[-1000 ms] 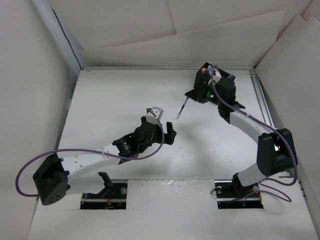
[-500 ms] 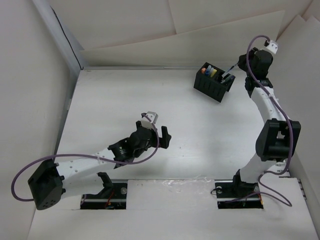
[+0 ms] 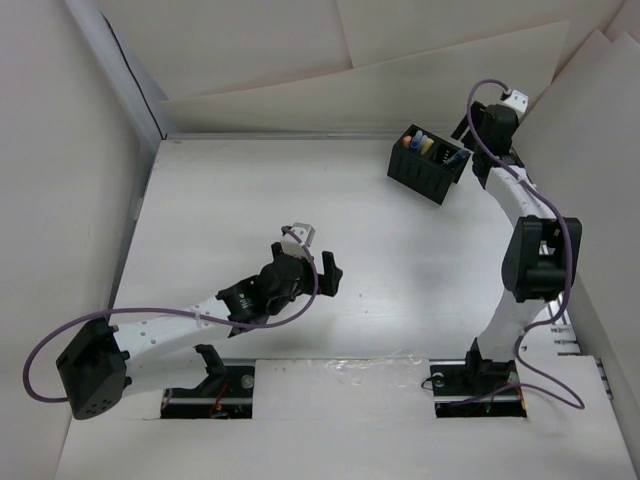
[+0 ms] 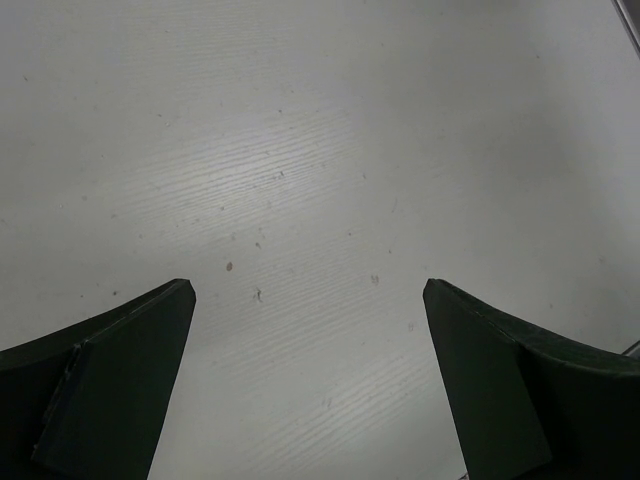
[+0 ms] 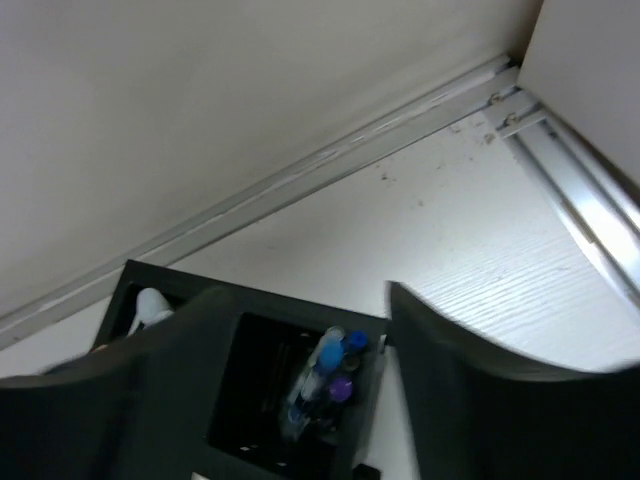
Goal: Sort the stationery into containers
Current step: Place the pen in the storage box, then reset both arms
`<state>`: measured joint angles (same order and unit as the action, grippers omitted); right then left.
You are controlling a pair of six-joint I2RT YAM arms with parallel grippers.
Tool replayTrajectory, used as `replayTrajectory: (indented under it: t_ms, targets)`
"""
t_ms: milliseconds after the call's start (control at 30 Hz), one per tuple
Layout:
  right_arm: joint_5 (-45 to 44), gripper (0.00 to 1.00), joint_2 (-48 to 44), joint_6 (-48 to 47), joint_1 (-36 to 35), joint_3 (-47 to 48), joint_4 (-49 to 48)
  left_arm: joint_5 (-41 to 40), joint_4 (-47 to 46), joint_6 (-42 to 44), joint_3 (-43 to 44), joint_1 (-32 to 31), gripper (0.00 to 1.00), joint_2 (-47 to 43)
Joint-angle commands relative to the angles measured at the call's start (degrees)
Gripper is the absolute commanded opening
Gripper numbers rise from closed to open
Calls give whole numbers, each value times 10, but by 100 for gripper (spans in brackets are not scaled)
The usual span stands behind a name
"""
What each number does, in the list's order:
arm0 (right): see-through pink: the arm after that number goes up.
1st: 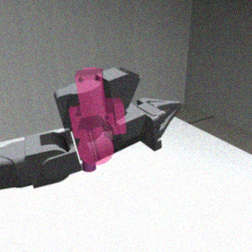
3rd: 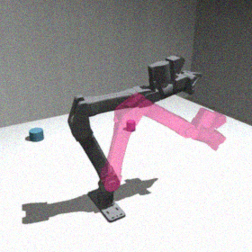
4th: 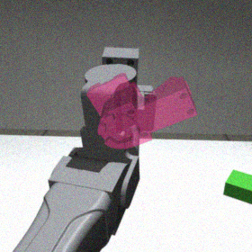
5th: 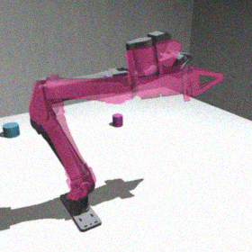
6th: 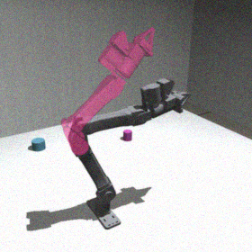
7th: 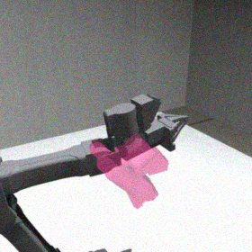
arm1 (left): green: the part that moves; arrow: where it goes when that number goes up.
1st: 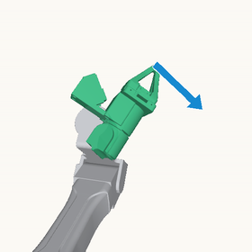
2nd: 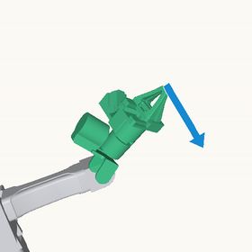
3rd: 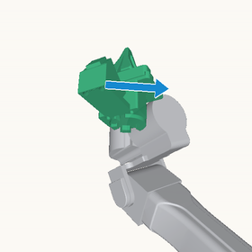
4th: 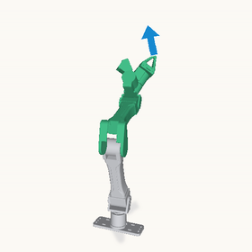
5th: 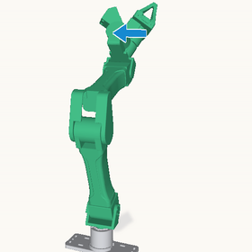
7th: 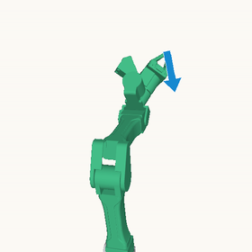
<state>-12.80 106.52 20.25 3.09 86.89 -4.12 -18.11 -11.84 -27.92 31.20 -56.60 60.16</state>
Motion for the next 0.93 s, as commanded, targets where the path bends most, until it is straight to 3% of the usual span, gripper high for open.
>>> replayTrajectory:
  t_ms: [0,167,300,633,900]
  targets:
    - [-15,79,-24,-15,-23,8,-14,-2,-21,-12,-5,0,100,-1]
    - [-10,100,-93,-15,-40,-20,-14,5,-27,-12,11,0,100,-7]
    - [-5,100,-178,-10,-62,-63,11,-1,-21,-18,11,0,100,-38]
    - [-21,100,-438,22,-167,-287,97,-5,1,-41,-24,0,100,-232]
    - [-57,100,-471,22,-221,-336,176,20,11,-40,-47,0,100,-272]
